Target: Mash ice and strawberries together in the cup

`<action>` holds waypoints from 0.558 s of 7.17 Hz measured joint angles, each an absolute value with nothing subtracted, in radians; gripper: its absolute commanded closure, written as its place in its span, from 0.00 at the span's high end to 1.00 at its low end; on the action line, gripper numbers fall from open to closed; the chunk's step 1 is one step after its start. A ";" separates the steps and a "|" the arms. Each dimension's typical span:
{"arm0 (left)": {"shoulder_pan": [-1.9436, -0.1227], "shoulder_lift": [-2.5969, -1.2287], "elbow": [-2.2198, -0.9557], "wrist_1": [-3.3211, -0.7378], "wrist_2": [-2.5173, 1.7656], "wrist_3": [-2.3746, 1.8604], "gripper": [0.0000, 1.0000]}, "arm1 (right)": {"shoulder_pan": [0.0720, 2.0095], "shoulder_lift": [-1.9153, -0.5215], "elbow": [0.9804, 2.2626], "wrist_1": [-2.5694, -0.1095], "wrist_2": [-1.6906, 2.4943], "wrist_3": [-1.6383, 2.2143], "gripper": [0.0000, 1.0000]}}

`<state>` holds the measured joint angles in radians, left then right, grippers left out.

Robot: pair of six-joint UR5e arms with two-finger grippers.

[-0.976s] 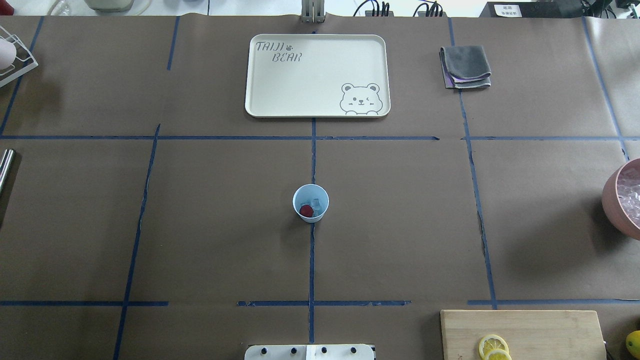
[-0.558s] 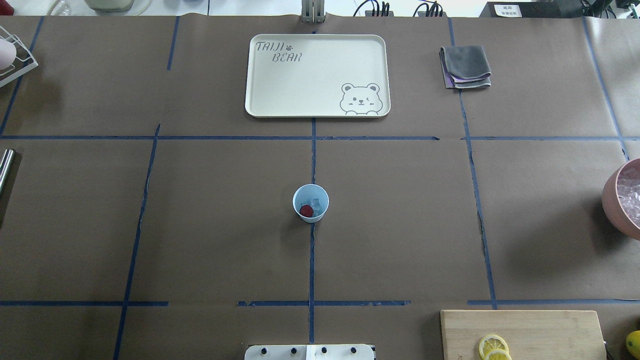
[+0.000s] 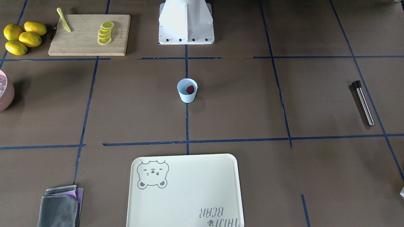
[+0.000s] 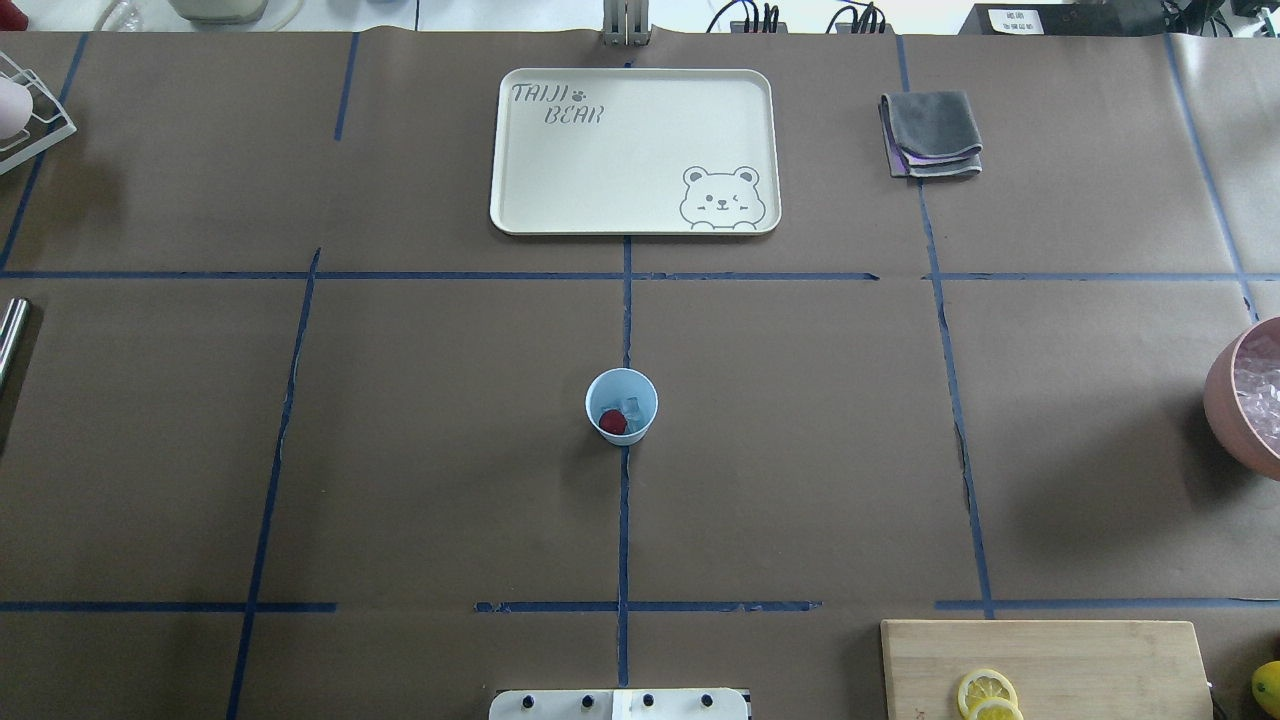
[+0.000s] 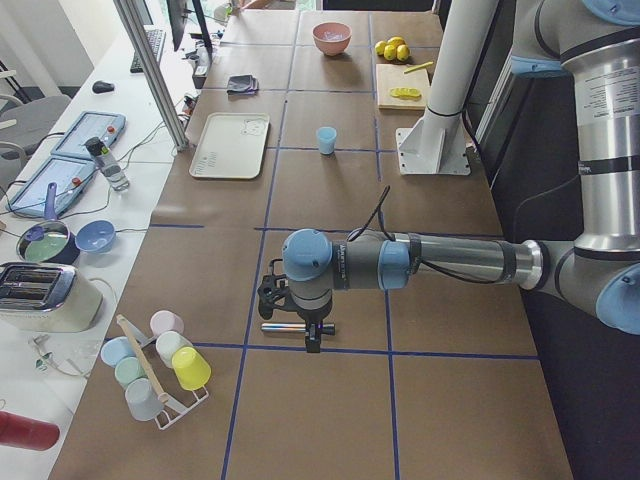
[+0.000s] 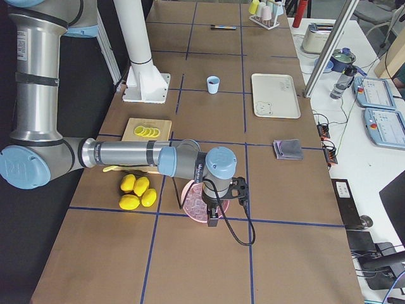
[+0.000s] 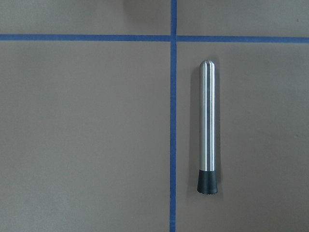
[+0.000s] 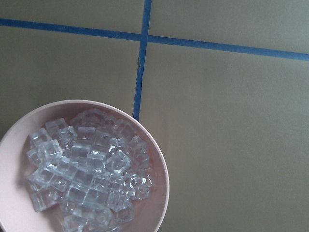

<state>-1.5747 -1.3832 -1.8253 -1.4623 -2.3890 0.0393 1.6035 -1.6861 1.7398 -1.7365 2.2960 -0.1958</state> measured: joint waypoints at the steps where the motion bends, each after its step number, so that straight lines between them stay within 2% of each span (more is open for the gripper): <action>1: -1.568 -1.383 -1.829 -1.445 -2.389 0.043 1.00 | 1.603 -1.686 1.740 -1.736 2.296 -0.196 0.99; 4: -1.569 -1.382 -1.832 -1.410 -2.388 0.091 1.00 | 1.603 -1.686 1.741 -1.736 2.296 -0.196 0.99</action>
<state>-1.5694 -1.3819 -1.8322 -1.4098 -2.3884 0.0907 1.6031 -1.6862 1.7408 -1.7365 2.2964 -0.1961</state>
